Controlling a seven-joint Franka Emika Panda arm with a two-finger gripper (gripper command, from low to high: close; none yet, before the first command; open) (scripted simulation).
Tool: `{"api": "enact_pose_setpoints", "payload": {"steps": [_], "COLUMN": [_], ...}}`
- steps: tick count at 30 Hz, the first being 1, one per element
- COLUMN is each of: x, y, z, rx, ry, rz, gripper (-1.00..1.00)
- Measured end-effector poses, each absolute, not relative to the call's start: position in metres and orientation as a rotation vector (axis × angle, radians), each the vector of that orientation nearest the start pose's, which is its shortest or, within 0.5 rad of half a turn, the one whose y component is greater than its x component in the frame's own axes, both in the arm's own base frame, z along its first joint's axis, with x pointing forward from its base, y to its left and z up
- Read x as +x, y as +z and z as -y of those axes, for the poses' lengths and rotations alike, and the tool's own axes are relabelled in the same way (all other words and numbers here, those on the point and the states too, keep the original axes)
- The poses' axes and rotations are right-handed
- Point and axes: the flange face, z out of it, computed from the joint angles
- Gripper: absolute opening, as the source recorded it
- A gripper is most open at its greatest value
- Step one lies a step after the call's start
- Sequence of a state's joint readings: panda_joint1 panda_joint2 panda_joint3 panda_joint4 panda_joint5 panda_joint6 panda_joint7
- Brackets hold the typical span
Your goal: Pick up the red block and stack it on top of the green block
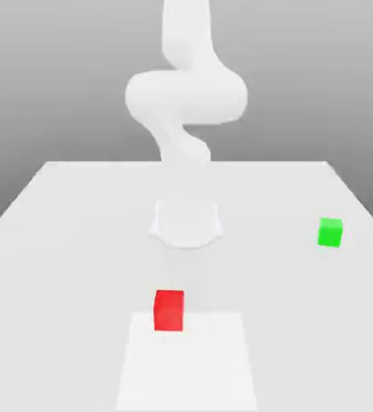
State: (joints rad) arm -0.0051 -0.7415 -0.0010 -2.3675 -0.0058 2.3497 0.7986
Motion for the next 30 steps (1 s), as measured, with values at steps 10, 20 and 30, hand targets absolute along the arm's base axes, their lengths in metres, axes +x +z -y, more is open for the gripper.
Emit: {"api": "enact_pose_setpoints", "payload": {"steps": [10,20,30], "x": [0.407,0.329,0.324], "y": [0.411,0.181,0.143], "z": [0.02,0.03,0.03], "rx": [-2.737,-2.87,-2.872], "ry": [-0.498,-0.011,-0.001], "rz": [-1.184,-1.271,-1.273], "gripper": [0.0,0.0,-1.0]}}
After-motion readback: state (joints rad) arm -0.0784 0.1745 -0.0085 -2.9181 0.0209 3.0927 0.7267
